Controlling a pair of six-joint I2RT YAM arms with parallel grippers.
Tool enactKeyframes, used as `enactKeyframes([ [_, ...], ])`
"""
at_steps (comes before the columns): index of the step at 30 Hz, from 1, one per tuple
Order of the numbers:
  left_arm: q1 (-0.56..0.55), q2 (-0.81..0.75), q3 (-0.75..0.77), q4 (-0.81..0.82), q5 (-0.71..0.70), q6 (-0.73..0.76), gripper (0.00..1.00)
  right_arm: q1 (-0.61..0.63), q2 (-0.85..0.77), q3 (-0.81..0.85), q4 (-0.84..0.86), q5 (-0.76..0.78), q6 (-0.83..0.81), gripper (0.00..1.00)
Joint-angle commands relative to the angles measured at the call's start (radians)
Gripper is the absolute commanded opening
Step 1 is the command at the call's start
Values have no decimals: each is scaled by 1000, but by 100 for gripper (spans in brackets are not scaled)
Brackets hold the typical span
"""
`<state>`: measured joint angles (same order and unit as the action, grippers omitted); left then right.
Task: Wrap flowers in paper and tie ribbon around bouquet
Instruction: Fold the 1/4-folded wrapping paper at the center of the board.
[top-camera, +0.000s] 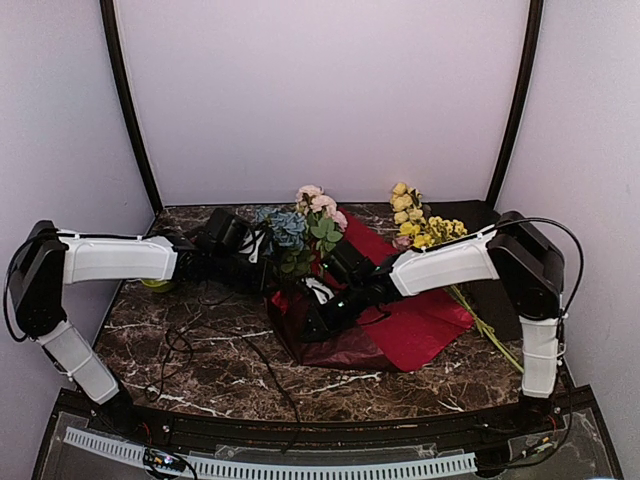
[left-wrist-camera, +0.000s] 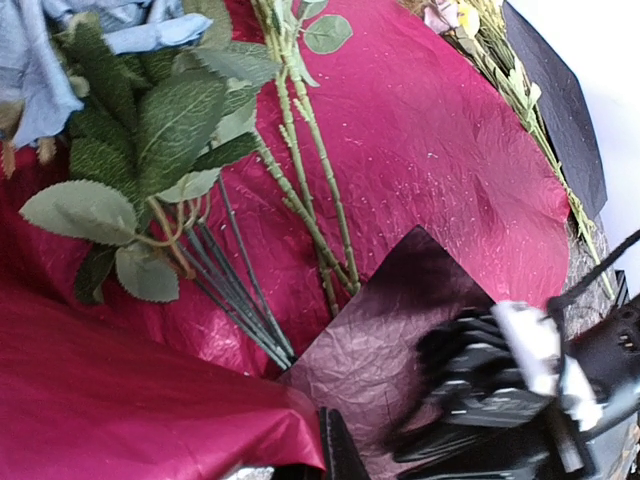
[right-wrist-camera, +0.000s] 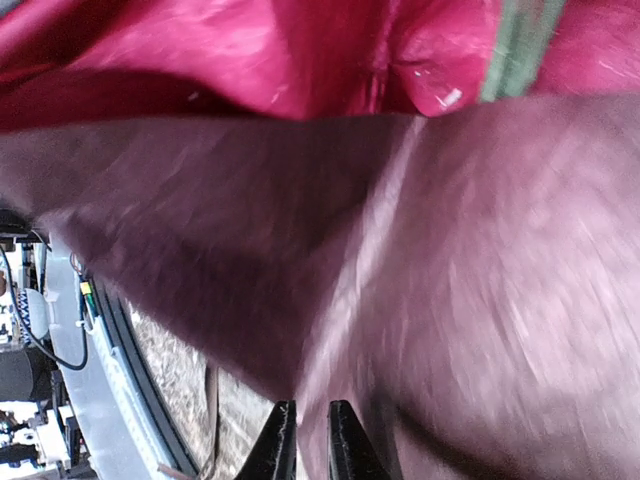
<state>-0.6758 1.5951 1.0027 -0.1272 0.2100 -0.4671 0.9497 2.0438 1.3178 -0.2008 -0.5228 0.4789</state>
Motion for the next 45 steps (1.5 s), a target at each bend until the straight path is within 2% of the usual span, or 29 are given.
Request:
enactKeyframes([
  [1, -11, 16, 54, -36, 8, 29, 0, -9, -96, -88, 21, 45, 26, 12],
  [4, -17, 27, 82, -55, -7, 41, 0, -14, -118, -151, 34, 52, 38, 13],
  [10, -51, 68, 145, -66, -1, 54, 0, -39, -60, -158, 108, 8, 54, 12],
  [19, -107, 202, 262, -40, 45, 52, 0, -51, -45, -210, 242, -18, 74, 11],
  [25, -108, 277, 301, -22, 57, 45, 0, -50, -177, -318, 366, 61, 114, 10],
  [29, -109, 311, 322, -33, 56, 51, 0, -51, -282, -379, 389, 133, 124, 11],
  [32, -110, 318, 324, -34, 51, 52, 0, -51, -351, -393, 381, 204, 124, 15],
  [35, -110, 320, 327, -34, 45, 53, 0, -50, -394, -385, 392, 225, 129, 24],
  [38, -110, 324, 332, -34, 43, 53, 0, -49, -369, -342, 383, 210, 145, 33],
  [45, -110, 327, 335, -37, 29, 59, 0, -38, -300, -285, 349, 184, 177, 44],
])
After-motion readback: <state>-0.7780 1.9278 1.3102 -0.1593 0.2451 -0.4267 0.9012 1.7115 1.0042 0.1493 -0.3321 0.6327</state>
